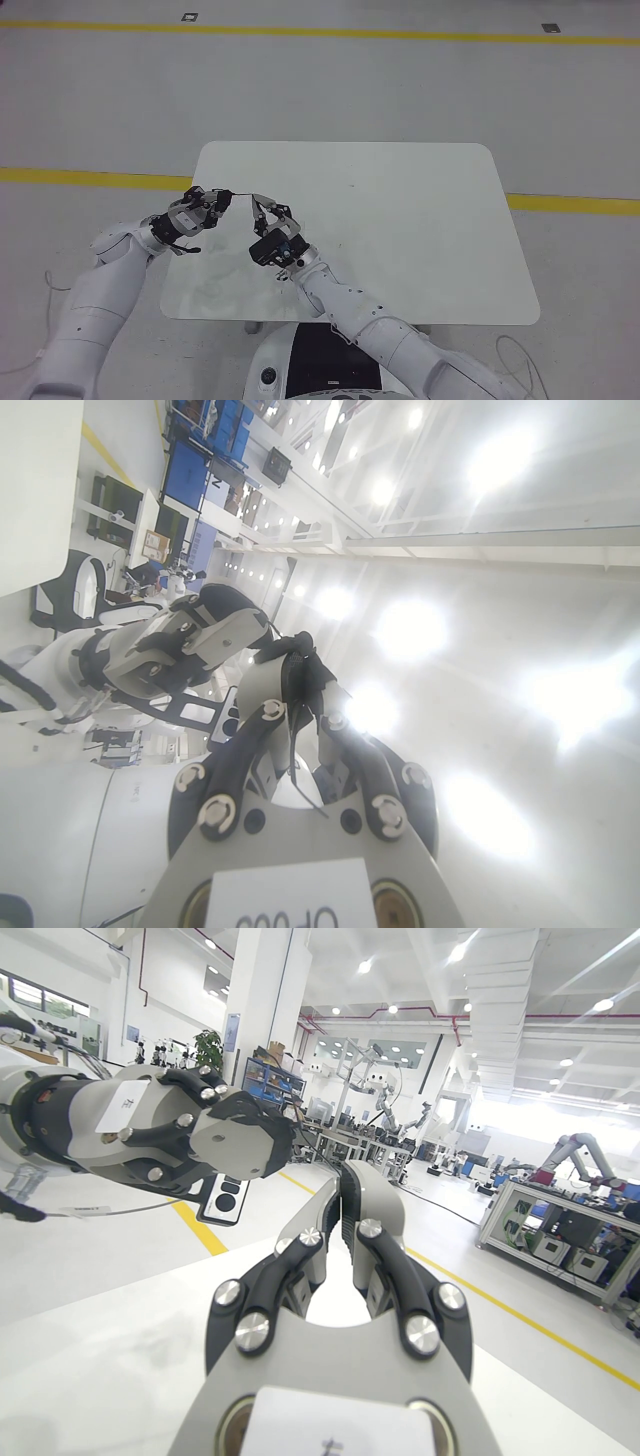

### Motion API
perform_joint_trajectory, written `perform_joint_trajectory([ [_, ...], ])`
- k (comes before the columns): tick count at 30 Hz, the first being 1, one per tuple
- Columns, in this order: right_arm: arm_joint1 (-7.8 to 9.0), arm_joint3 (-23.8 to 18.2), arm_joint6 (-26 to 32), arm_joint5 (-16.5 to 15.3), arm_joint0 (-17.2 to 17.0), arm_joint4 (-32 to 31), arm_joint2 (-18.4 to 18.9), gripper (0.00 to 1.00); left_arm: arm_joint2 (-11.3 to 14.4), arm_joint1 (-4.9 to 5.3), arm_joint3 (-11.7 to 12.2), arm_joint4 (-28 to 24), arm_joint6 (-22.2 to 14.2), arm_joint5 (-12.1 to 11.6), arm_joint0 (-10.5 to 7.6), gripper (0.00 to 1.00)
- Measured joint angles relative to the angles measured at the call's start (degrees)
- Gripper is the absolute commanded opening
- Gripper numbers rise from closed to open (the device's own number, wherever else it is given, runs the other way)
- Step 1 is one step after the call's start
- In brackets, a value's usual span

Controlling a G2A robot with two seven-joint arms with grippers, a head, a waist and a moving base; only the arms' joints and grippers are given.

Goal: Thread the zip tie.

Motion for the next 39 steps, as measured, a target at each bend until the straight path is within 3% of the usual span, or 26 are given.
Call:
perform_joint_trajectory([
  [39,1.72,-1.8,1.2,0.0,-1.5,0.0,2.1,0.0,0.0,0.0,0.0,0.0,0.0,0.0,0.0,0.0],
])
